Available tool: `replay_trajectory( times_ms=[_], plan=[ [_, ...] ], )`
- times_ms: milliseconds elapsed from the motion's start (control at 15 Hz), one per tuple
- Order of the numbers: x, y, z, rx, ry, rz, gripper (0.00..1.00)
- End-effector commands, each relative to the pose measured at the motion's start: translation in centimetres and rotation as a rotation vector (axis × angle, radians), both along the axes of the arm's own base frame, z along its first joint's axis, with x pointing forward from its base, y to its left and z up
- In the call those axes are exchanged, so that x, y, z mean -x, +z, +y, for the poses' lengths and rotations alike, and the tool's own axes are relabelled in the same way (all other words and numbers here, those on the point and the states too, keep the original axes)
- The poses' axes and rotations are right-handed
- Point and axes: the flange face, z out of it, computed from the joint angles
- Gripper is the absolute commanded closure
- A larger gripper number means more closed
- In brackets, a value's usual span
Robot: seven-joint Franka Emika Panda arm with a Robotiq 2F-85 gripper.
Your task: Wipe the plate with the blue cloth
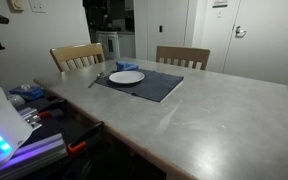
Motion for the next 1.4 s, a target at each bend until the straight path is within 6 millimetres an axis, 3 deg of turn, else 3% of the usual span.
replay_trajectory(
  times_ms=[0,467,933,1333],
  plan=[
    [-2.6,-2.5,0.2,-0.022,0.05,-0.008,0.0],
    [-7.2,-8.0,0.9,-0.022,0.089,0.001,0.0],
    [-10.7,-10.3,1.2,-0.044,0.032,-0.069,0.0],
    [-11.8,-11.6,1.2,-0.056,0.0,-0.096,0.0]
  ],
)
